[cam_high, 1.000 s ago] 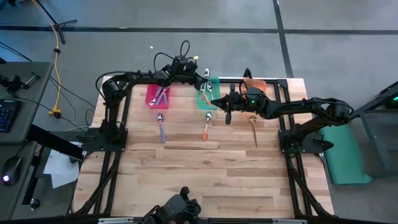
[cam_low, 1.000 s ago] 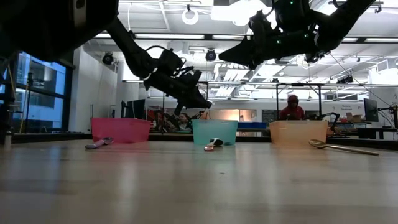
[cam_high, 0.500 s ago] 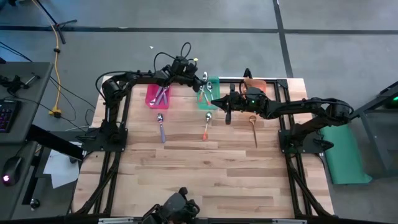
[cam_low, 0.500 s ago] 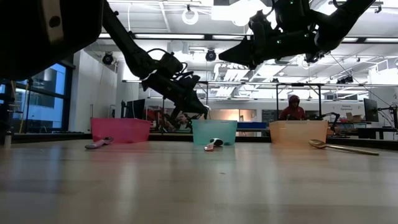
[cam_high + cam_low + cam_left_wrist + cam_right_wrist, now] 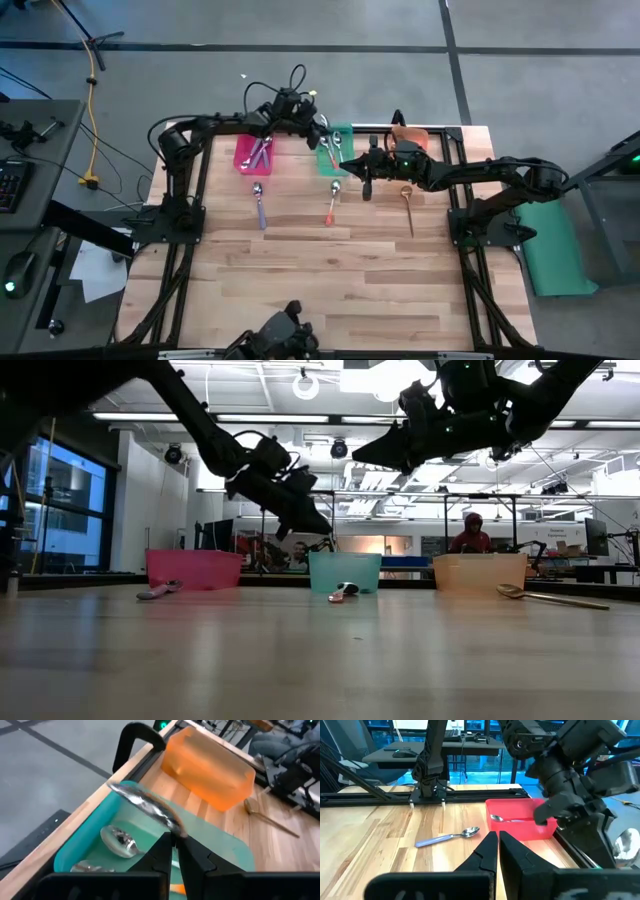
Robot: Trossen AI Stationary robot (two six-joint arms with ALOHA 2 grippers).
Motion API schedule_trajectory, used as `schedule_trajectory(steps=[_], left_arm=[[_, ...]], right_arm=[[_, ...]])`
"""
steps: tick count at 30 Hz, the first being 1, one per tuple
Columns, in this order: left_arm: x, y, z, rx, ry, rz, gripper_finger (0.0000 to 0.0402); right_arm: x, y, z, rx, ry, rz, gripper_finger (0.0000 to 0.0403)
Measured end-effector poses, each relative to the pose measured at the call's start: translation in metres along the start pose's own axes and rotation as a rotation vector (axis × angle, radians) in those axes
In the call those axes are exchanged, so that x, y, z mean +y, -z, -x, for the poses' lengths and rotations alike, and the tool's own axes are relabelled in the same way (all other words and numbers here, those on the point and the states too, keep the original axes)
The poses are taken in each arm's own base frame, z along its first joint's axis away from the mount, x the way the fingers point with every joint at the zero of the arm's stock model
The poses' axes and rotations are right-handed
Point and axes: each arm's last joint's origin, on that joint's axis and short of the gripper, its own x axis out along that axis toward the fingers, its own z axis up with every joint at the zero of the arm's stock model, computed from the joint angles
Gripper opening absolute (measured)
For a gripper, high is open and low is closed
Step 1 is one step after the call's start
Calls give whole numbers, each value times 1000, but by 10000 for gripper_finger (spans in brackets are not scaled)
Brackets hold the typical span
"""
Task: Sort silverware by color (type)
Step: Put the orange spoon into the green bin, then put the violet spoon into the red bin
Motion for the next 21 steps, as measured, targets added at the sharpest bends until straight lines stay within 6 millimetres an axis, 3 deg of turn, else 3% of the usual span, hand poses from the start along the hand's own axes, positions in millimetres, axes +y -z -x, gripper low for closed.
schedule_trajectory(steps=[8,17,21], left_arm=[[5,5,6,60,-29,3,11],[4,6,6,76,-17,27,61],[-1,5,9,98,-17,-42,82]], right_arm=[[-1,-1,0,-9,3,12,0],[-1,-1,0,-7,3,9,0],[-1,0,0,1,3,7,0]])
